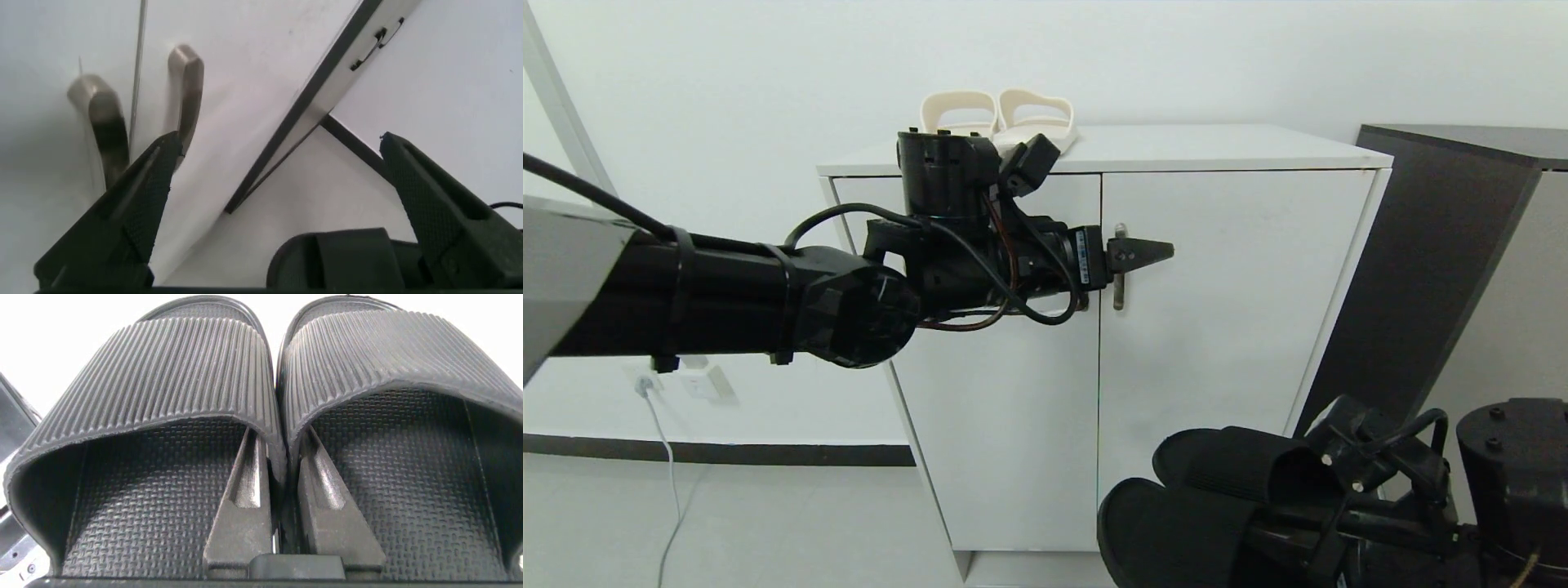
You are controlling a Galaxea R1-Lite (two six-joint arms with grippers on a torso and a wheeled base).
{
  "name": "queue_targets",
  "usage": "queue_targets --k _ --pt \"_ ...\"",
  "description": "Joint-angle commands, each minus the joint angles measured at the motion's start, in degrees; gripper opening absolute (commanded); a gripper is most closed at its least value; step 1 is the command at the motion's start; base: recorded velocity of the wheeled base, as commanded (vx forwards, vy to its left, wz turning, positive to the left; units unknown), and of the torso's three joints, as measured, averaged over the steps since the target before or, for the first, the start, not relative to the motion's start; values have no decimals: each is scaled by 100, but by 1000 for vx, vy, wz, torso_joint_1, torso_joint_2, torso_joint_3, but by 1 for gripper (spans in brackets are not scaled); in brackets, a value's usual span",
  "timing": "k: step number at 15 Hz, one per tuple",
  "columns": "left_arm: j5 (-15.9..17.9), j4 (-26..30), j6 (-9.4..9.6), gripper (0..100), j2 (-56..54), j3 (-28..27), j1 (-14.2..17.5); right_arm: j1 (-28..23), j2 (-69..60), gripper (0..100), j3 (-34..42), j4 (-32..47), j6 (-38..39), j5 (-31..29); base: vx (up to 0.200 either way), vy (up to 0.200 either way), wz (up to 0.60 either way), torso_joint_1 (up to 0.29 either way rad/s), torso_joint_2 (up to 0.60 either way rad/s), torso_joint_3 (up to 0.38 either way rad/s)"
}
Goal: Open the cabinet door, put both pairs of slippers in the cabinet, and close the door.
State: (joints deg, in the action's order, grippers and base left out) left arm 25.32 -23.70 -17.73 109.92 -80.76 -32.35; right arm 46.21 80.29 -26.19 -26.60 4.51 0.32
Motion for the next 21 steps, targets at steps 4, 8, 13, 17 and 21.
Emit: queue_targets --k 4,8,13,17,21 --pt "-10 6 -3 100 328 -265 63 2 31 0 -1 -3 -3 3 0 0 0 0 0 0" --pt "-1 14 -3 100 574 -546 142 2 92 0 26 -3 -3 21 0 0 0 0 0 0" --pt "-1 6 -3 0 627 -546 142 2 92 0 87 -12 -3 39 0 0 0 0 0 0" --pt "8 6 -3 0 592 -519 133 2 145 0 105 -12 -3 47 0 0 0 0 0 0" --pt "-1 -56 15 0 398 -177 1 2 145 0 105 -12 -3 65 0 0 0 0 0 0"
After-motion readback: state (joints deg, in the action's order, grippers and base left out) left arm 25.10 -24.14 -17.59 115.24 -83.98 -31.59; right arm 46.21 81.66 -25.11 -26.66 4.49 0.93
